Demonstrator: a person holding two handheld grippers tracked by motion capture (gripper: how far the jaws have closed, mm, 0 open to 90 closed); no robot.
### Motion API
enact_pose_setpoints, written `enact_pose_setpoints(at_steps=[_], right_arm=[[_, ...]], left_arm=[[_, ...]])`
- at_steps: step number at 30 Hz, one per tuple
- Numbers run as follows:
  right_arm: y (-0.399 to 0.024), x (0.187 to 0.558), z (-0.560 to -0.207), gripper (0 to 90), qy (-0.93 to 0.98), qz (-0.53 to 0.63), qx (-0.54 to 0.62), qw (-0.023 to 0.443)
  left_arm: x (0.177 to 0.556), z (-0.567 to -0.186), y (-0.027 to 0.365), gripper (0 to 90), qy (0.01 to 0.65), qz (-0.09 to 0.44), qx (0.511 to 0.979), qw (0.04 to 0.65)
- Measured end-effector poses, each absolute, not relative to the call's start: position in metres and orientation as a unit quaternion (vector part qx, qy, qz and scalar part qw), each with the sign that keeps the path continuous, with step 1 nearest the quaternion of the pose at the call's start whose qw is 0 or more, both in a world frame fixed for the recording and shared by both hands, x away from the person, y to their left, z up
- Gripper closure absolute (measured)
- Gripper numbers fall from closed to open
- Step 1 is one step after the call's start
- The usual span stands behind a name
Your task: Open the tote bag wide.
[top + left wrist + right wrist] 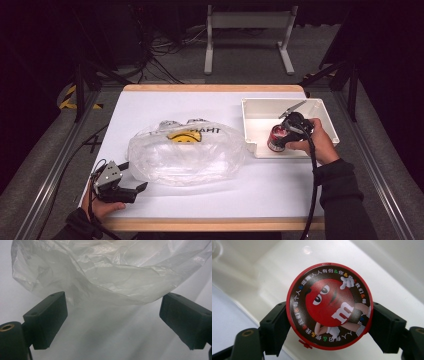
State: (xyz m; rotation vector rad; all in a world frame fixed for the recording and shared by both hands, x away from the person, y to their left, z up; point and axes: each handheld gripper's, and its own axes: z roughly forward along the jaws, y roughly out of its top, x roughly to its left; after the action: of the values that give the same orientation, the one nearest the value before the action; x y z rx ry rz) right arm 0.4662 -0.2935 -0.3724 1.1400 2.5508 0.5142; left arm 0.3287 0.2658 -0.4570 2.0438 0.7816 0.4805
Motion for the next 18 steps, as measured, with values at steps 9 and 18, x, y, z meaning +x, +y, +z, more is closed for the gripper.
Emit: enact_pose_setpoints(at_steps=[9,18], right_arm=[[-0.2889,0.4686,-0.371,23.8,0.891,0.152,0.401,0.147],[-0.2893,0.4685,-0.3691,22.8,0.891,0.148,0.404,0.144]], left_arm=[[0.3271,-0.457,0.2665,8.6,0.308,0.194,0.819,0.444],[0.3262,-0.457,0.2675,8.7,0.305,0.196,0.817,0.448]])
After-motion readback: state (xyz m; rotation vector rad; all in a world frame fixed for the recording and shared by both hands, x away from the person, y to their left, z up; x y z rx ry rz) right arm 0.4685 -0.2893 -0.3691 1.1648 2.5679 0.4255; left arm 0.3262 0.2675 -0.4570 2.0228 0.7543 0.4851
